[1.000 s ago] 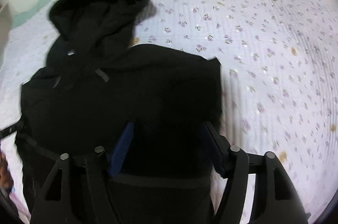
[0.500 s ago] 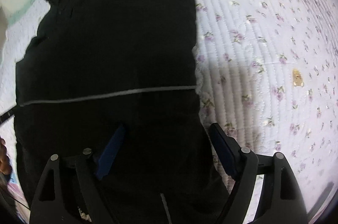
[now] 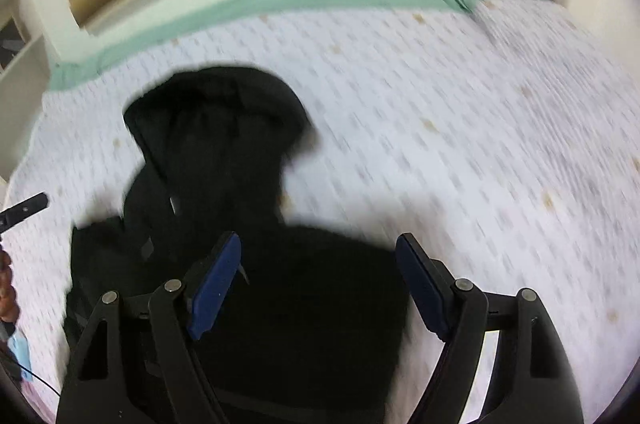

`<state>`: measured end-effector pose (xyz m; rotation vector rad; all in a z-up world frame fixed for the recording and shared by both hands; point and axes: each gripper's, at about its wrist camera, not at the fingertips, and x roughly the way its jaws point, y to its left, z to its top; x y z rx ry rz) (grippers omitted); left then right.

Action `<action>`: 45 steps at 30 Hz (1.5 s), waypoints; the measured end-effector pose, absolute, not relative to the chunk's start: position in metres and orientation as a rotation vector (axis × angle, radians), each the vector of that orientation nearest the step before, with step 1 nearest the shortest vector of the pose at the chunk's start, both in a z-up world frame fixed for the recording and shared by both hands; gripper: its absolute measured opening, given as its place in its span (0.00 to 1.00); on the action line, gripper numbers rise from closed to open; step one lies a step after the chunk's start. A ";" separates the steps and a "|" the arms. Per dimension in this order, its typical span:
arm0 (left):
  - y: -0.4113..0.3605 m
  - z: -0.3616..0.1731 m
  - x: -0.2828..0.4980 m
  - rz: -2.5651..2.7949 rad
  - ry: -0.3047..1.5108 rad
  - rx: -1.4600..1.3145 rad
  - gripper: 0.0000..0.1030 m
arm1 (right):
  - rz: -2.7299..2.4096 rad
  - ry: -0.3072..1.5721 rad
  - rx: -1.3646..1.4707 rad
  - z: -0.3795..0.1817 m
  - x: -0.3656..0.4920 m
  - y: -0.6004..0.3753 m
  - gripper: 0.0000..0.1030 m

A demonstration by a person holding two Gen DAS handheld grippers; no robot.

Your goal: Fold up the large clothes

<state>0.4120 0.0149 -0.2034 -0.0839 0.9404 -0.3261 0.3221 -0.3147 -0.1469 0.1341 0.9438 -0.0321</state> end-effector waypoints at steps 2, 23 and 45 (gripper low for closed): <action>0.003 -0.208 0.440 -0.317 0.939 -0.077 0.65 | -0.038 0.922 0.103 -0.150 0.355 -0.310 0.80; 0.021 -0.261 0.532 -0.328 1.073 -0.292 0.29 | -0.002 0.869 0.283 -0.196 0.425 -0.325 0.07; 0.017 -0.252 0.487 -0.329 0.988 -0.055 0.46 | -0.045 0.931 0.188 -0.206 0.390 -0.329 0.57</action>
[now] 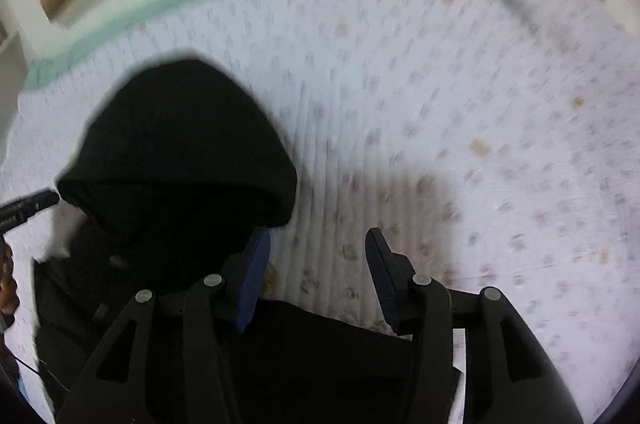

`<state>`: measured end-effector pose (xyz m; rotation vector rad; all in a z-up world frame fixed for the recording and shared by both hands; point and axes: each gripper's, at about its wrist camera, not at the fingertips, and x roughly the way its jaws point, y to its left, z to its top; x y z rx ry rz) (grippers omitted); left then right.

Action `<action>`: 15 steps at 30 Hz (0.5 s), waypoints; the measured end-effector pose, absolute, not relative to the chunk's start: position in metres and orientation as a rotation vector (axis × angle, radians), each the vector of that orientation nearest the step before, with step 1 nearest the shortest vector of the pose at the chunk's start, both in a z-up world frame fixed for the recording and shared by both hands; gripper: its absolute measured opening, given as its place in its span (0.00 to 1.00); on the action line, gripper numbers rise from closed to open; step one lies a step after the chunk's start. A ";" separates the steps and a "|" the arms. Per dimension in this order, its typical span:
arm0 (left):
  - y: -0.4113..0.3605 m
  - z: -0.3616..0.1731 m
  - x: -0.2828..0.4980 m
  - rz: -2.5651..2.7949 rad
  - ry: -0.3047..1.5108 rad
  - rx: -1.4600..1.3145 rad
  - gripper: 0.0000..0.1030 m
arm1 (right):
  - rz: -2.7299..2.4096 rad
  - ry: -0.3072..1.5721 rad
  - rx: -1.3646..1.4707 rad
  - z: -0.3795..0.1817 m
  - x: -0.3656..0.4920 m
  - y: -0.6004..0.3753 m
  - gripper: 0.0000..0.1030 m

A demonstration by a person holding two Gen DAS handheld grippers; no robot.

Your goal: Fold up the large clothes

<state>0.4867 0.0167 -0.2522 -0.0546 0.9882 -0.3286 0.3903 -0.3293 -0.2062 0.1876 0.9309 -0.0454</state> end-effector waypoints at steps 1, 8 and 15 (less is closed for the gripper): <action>0.007 -0.240 0.491 -0.351 0.956 -0.055 0.47 | -0.032 0.880 0.197 -0.191 0.395 -0.326 0.67; -0.059 -0.264 0.542 -0.352 1.008 0.011 0.59 | 0.118 0.859 0.203 -0.191 0.493 -0.275 0.72; -0.037 -0.349 0.556 -0.362 1.138 -0.150 0.60 | 0.140 1.124 0.097 -0.307 0.545 -0.240 0.67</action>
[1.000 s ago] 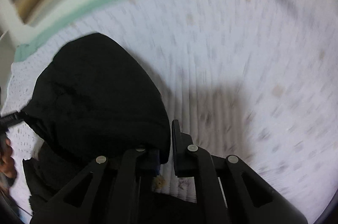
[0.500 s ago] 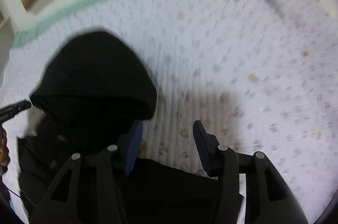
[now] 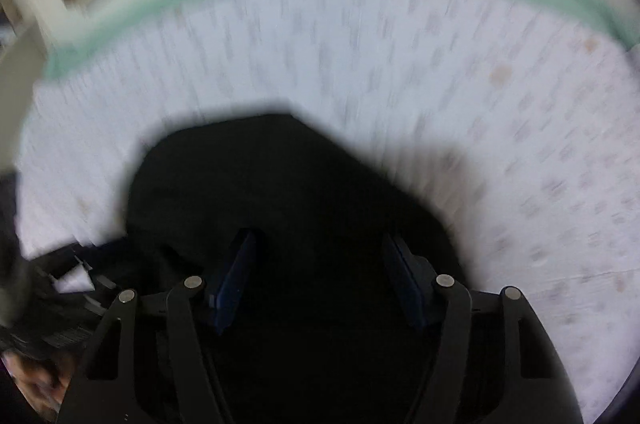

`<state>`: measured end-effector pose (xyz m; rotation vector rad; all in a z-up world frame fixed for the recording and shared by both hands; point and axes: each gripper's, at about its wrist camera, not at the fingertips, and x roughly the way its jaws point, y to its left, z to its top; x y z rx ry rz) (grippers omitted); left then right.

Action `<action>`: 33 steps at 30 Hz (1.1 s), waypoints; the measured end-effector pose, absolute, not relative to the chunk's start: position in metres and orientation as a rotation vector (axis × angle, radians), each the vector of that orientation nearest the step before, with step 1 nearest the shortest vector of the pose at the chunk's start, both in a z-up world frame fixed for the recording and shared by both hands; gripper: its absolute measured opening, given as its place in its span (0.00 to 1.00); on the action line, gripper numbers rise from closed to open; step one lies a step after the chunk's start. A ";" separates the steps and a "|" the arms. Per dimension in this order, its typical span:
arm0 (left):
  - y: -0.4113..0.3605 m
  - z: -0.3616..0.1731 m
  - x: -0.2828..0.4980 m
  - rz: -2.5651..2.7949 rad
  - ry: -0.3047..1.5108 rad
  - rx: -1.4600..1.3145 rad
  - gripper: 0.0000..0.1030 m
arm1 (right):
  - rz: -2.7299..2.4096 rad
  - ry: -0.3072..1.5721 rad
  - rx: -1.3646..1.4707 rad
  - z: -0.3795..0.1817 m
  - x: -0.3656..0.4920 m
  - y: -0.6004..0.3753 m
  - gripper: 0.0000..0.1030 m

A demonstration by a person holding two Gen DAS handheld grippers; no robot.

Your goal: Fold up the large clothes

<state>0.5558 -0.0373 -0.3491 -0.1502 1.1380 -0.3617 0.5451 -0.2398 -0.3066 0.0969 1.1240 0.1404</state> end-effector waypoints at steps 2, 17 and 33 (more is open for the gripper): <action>-0.043 -0.352 0.557 -0.348 1.142 -0.107 0.60 | 0.137 1.097 0.089 -0.309 0.541 -0.240 0.67; -0.013 -0.275 0.516 -0.467 1.088 -0.214 0.61 | 0.169 1.008 0.157 -0.226 0.461 -0.299 0.59; -0.029 -0.345 0.509 -0.495 1.184 -0.200 0.60 | 0.120 1.142 0.136 -0.307 0.453 -0.300 0.60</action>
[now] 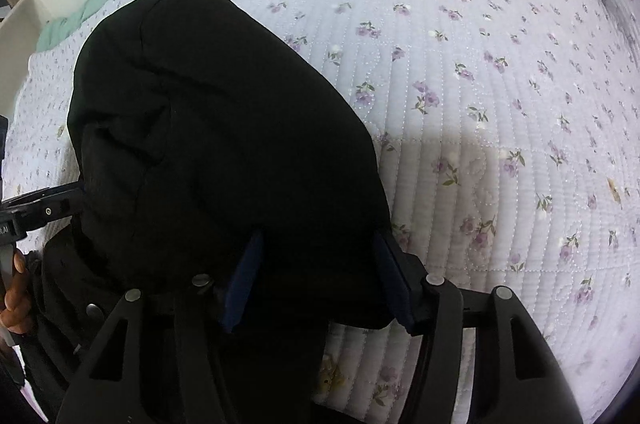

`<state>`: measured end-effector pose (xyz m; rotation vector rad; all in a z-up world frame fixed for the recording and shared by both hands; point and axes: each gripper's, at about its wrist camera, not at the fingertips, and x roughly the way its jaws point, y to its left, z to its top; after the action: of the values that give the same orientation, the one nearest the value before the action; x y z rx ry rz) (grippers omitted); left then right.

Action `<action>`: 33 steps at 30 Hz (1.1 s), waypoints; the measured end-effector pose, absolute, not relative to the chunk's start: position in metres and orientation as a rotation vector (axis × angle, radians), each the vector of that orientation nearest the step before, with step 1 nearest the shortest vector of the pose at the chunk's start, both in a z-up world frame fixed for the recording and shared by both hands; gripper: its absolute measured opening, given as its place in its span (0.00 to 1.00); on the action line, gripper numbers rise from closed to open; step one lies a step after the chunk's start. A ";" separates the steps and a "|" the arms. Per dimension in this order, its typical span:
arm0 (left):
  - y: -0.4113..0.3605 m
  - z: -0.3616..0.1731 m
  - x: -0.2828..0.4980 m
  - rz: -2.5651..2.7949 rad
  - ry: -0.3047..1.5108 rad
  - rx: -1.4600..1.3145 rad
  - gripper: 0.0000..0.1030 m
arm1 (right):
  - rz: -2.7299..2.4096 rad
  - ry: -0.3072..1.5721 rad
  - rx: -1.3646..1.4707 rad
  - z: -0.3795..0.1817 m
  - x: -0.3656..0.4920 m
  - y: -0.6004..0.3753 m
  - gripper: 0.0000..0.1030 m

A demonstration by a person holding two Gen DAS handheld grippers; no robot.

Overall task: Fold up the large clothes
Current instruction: 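Fold the hood down onto the jacket body with both grippers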

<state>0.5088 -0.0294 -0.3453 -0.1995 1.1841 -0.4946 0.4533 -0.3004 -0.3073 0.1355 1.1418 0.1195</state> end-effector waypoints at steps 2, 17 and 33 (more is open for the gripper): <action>-0.024 -0.335 0.507 -0.510 1.201 -0.208 0.60 | 0.121 1.160 0.149 -0.304 0.452 -0.304 0.60; 0.014 -0.274 0.555 -0.562 1.169 -0.281 0.72 | 0.168 1.089 0.267 -0.233 0.480 -0.352 0.78; -0.014 -0.335 0.582 -0.666 1.273 -0.307 0.34 | 0.330 1.220 0.229 -0.300 0.542 -0.301 0.33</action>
<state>0.5817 -0.0138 -0.3350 -0.3072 1.2729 -0.6656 0.5423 -0.3011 -0.2997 0.2289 1.2204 0.3298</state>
